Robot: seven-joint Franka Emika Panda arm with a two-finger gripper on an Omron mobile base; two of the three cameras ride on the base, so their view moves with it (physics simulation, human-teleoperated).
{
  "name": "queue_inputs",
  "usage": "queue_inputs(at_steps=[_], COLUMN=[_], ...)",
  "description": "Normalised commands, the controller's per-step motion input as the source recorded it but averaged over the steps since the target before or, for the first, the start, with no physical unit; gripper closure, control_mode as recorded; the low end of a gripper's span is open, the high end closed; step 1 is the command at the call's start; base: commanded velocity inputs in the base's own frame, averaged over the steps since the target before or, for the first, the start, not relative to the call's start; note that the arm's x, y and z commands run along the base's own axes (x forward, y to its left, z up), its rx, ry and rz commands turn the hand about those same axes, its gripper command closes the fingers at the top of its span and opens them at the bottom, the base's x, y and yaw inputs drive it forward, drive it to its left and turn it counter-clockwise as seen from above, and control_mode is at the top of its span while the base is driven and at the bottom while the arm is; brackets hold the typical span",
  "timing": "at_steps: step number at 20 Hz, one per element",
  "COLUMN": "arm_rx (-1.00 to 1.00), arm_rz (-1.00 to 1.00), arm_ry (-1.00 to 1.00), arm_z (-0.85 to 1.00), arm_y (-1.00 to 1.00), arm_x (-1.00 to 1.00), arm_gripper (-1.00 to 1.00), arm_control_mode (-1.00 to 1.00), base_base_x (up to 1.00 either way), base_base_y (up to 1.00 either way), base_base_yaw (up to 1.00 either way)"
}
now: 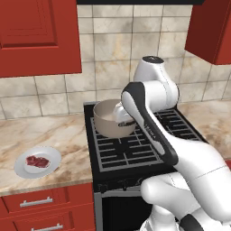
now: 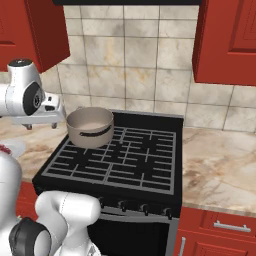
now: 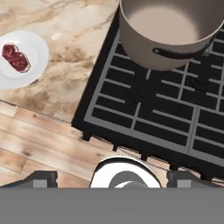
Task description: Retrieve the frozen meat and place it in the pot on a burner. Then turn the burner on.
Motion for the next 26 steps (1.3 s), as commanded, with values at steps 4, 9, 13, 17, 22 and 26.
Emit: queue_inputs(at_steps=[4, 9, 13, 17, 22, 26], arm_rx=[0.00, 0.00, 0.00, 0.00, 0.00, 0.00], arm_rz=[0.13, 0.15, 0.11, 0.06, 0.05, 0.04], arm_ry=[0.00, -0.05, -0.11, -0.01, 0.00, 0.00], arm_z=[-0.02, -0.18, -0.23, -0.14, -0.04, 0.00], arm_y=[0.37, 0.44, 0.33, 0.34, 0.35, 0.37], arm_x=[-0.04, 0.00, 0.00, 0.00, 0.00, 0.00], arm_gripper=[-1.00, -1.00, -1.00, -1.00, -1.00, -1.00], arm_control_mode=[-1.00, -1.00, -1.00, -1.00, -1.00, -1.00], base_base_x=[0.00, 0.00, 0.00, 0.00, 0.00, 0.00], base_base_y=[0.00, 0.00, 0.00, 0.00, 0.00, 0.00], base_base_yaw=[0.00, 0.00, 0.00, 0.00, 0.00, 0.00])
